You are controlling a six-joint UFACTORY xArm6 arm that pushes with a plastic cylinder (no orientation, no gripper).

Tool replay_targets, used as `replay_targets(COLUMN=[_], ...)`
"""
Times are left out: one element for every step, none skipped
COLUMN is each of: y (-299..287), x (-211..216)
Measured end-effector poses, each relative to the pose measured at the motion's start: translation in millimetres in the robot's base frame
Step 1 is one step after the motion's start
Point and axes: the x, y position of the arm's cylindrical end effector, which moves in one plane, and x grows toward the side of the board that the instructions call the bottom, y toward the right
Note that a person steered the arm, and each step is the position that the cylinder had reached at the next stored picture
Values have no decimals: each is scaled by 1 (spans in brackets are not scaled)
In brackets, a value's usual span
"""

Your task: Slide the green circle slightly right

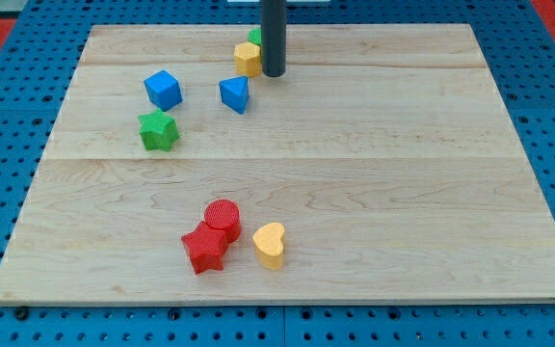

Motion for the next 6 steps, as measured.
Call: replay_targets(y=[-51, -84, -70, -46, 16, 61], x=[-5, -37, -42, -55, -63, -27])
